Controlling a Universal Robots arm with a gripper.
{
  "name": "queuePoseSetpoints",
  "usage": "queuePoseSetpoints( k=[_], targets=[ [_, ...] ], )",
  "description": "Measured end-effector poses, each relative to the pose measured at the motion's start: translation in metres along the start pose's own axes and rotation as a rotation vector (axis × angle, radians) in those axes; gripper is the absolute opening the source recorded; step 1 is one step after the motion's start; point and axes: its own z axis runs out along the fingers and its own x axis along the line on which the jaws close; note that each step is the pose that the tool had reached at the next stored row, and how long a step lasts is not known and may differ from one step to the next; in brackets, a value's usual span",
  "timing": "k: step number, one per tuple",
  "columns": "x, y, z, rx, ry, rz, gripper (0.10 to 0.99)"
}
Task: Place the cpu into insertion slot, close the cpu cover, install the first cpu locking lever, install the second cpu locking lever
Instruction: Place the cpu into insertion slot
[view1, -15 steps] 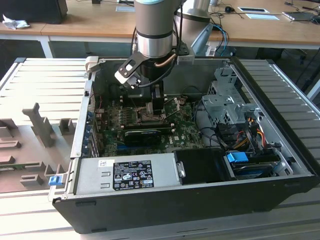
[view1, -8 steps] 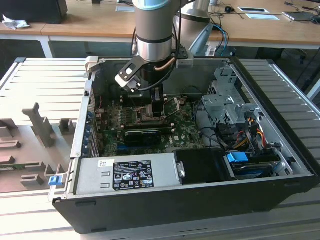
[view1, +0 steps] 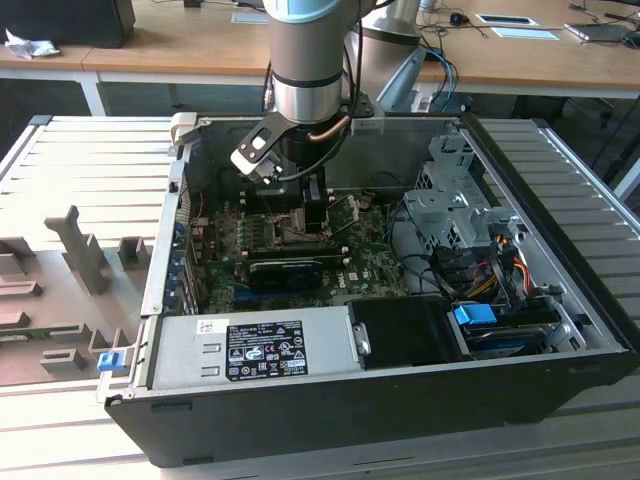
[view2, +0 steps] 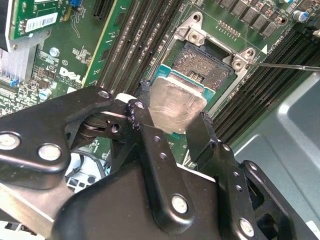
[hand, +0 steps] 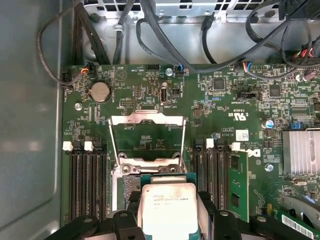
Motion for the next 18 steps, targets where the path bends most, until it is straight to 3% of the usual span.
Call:
queuePoseSetpoints(
  k=[6, 11, 13, 18],
  targets=[
    [0.001, -0.0009, 0.0016, 0.0, 0.0003, -0.002, 0.529],
    [0.0087, -0.0028, 0.0039, 0.0, 0.0008, -0.008, 0.529],
    [0.0095, -0.0075, 0.0087, 0.0, 0.0007, -0.008, 0.529],
    [0.0162, -0.011, 0.0185, 0.0, -0.0036, -0.008, 0.529]
  ],
)
